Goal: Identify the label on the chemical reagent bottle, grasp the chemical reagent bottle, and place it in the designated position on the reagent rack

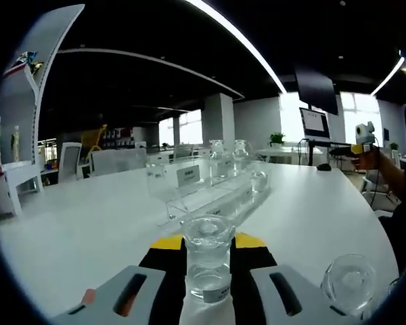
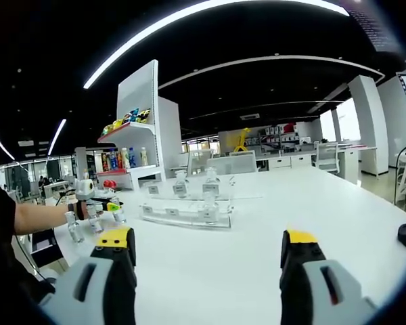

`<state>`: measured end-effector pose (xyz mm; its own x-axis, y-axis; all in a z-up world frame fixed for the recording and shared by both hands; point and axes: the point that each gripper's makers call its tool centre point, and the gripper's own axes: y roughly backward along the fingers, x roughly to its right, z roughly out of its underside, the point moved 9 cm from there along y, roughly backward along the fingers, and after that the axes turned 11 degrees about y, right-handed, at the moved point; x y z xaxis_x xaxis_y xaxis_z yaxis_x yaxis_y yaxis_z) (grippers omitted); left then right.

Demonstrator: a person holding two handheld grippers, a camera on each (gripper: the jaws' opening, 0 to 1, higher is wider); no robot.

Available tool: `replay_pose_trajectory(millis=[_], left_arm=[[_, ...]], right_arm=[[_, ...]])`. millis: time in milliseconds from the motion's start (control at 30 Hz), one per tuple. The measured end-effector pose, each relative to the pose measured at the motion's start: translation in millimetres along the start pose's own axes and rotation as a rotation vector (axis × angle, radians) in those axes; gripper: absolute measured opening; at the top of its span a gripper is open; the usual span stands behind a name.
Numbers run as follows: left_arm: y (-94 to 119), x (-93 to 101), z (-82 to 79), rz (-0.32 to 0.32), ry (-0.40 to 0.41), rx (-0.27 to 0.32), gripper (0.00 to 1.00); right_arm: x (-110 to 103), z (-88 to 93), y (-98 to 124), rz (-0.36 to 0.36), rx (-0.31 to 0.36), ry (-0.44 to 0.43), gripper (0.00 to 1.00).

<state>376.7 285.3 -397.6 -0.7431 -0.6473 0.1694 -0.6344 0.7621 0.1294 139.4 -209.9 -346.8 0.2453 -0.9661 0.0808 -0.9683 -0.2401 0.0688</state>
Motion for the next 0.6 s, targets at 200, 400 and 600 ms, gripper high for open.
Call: replay_pose_trajectory(millis=[200, 400, 600], left_arm=[[-2, -0.2, -0.1, 0.003, 0.009, -0.002, 0.24], [-2, -1.8, -3.1, -0.005, 0.027, -0.009, 0.24], [1, -0.5, -17.9, -0.030, 0.051, 0.042, 0.24]], right_arm=[[-1, 1.0, -1, -0.001, -0.005, 0.001, 0.85], [-1, 0.5, -1, 0.001, -0.008, 0.005, 0.85], [0, 0.1, -2, 0.004, -0.010, 0.006, 0.85]])
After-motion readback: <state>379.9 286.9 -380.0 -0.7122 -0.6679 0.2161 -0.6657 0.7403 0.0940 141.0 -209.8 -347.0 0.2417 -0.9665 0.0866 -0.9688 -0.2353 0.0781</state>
